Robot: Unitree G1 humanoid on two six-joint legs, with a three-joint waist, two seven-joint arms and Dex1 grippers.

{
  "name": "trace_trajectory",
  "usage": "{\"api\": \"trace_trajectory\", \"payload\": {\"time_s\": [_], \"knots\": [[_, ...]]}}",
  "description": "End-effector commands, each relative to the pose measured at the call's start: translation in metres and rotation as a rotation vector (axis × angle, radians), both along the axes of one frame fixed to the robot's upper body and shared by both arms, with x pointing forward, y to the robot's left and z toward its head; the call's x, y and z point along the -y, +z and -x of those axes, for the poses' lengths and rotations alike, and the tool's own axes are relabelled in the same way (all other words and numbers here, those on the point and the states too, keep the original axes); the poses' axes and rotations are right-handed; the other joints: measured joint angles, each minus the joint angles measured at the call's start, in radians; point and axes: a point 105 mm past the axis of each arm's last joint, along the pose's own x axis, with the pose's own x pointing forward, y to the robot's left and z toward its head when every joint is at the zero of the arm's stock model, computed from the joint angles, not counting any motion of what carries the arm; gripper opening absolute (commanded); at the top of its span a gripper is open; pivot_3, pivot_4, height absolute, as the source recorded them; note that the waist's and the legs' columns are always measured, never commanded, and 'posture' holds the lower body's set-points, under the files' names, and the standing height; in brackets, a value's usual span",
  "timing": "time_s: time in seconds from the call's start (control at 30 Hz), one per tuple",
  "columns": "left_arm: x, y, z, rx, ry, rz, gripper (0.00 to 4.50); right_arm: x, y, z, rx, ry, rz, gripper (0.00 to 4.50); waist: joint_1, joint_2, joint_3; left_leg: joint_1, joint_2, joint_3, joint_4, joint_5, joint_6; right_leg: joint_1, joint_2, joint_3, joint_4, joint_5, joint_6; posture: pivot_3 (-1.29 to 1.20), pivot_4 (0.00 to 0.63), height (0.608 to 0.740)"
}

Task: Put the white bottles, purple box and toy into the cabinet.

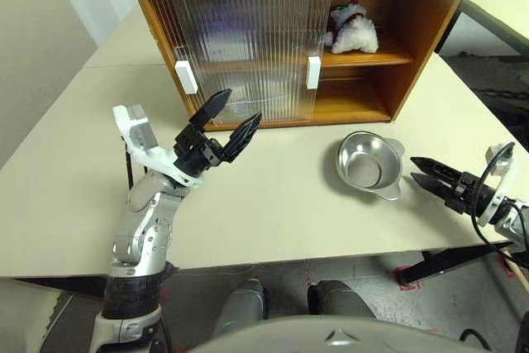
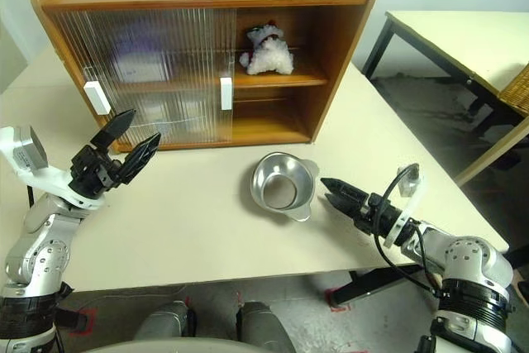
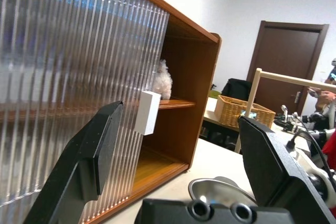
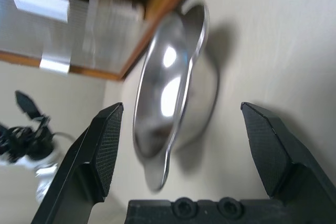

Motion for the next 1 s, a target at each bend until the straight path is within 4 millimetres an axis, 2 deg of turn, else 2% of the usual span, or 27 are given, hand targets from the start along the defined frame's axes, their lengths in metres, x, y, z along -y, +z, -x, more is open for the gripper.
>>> {"api": "trace_trajectory", "payload": {"time_s": [0.03,0.6,1.0], "knots": [[0.0,0.002,0.003,0.007,0.0,-0.012,4.5,-0.004,-0.002,0.005,-0.035,0.036,-0.026,4.49,0.0,0.0,0.0,0.0,0.0,0.0,0.0,0.0,0.0,0.0,0.0,0.0,0.0,0.0,0.0,0.0,0.074,0.74],[-0.001,0.002,0.005,0.008,0.007,-0.014,4.5,-0.027,0.0,0.029,-0.14,0.209,-0.112,4.49,0.004,-0.001,0.001,0.001,-0.001,0.0,-0.001,0.0,0.001,0.001,0.0,0.0,0.0,-0.002,0.0,0.01,0.074,0.74],[-0.002,0.003,0.004,0.009,0.012,-0.018,4.5,-0.045,-0.001,0.022,-0.137,0.257,-0.13,4.49,0.005,-0.001,0.001,0.001,-0.001,0.0,-0.001,0.002,0.004,0.001,0.0,0.0,0.0,-0.002,0.0,0.02,0.073,0.74]]}}
